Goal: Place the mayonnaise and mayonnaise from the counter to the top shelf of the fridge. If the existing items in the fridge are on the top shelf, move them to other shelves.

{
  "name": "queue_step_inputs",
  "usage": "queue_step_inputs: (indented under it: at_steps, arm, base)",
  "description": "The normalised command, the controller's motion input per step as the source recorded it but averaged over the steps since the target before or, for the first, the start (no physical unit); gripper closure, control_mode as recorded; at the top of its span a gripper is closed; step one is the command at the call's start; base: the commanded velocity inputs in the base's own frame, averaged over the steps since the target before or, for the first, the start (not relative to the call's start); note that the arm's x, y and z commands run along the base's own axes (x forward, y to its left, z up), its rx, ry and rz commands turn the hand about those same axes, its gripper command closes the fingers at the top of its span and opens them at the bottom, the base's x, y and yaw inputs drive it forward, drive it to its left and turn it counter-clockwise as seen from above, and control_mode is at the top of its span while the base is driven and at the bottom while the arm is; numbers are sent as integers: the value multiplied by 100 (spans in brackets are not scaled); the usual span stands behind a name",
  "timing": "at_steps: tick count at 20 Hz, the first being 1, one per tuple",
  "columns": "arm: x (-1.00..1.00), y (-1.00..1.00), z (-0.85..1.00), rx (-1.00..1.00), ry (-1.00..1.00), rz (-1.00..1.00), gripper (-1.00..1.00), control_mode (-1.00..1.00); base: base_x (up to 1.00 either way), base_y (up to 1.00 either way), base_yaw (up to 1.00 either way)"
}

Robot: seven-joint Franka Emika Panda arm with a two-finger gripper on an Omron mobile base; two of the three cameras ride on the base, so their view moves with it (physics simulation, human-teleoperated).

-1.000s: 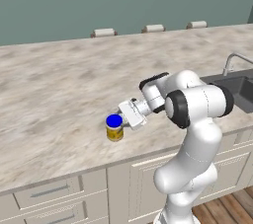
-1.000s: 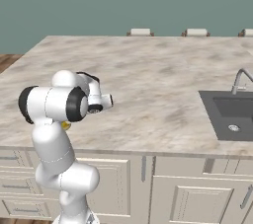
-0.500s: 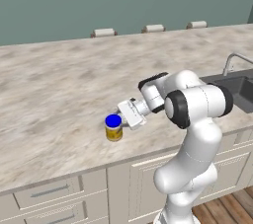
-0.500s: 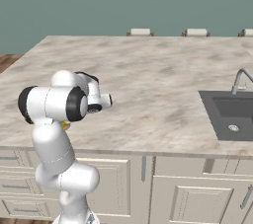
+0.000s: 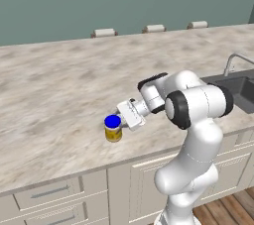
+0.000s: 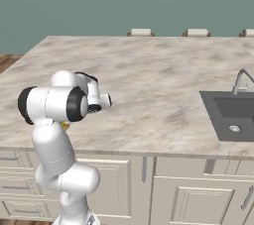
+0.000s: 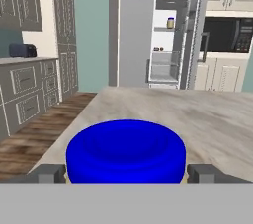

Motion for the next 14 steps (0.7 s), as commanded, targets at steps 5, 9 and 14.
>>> queue_step_inputs:
  at_steps: [5,9,14]
  arm:
    - [-31,0,43,7,-7,-1,100,-100]
    - [-96,0,100,15,-13,-10,100,-100]
    - [-100,0,100,8,-6,-19,100,-100]
  base:
    - [0,0,0]
    - [0,0,0]
    - [0,0,0]
